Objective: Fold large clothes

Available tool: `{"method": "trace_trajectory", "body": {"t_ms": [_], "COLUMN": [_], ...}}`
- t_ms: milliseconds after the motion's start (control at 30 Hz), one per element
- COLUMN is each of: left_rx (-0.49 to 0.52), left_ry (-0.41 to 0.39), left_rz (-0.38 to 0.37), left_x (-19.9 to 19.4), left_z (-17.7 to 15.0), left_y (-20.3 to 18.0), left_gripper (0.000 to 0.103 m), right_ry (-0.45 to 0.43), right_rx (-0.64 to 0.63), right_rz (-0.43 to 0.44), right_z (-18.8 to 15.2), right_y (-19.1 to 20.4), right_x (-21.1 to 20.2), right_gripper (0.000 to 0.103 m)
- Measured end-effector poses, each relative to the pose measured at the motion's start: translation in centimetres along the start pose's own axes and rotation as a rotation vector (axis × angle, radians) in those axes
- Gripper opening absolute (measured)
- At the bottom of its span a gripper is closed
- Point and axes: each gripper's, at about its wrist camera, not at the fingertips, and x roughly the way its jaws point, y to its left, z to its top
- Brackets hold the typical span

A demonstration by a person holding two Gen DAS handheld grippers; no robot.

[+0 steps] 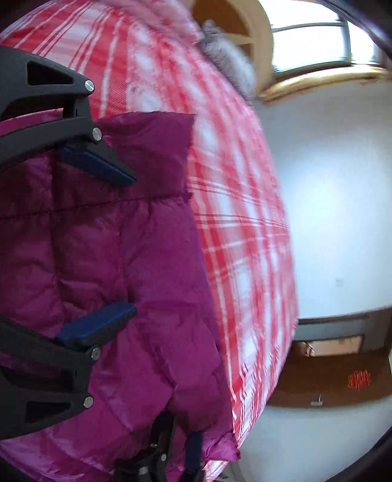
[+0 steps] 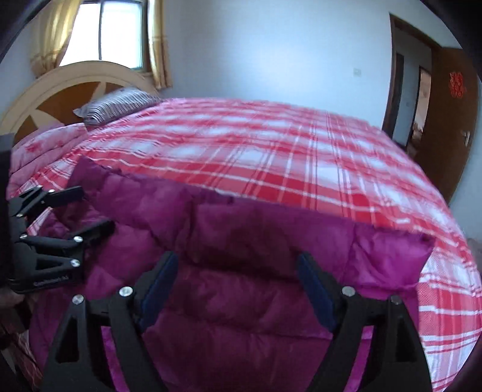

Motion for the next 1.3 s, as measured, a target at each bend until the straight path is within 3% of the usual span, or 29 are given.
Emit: {"method": "trace_trajectory", "body": {"t_ms": [67,200,733,1000,1133,1300], "left_rx": [-0.046,-0.101,-0.096,-0.106,-0.092,-0.166], "left_ry": [0.021,0.047,0.100,0.033,0.091,0.122], "left_rz": [-0.023,-0.066,-0.070,-0.061,-0.019,-0.057], "left_x": [0.8,1.9,3.2,2.0,4.4,6.3], "left_z": [-0.2,-0.7,-0.7,1.7,2.2,1.5], "left_y": [0.9,1.6,0.8,1.2,1.3,2.2], "left_gripper": [0.083,0.088,0.092,0.092,0.092,0.100], "right_ry": [0.048,0.052,0.082,0.101,0.102,0.103], "right_rx": [0.071,0.121,0.182,0.180,0.179,0.182], "right_rz": [-0.003,0.001,0.001,-0.020,-0.024,-0.025], "right_z": [0.0,-0.5,-1.1,-1.3,-1.3,-1.3], "right_y": [-1.8,-3.2,-4.0,-4.1,-4.1,-4.2], "right_x": [1.5,2.2,3.6,4.2,4.2,4.2], "right_gripper": [0.082,0.082,0.082,0.082,0.082,0.082]}}
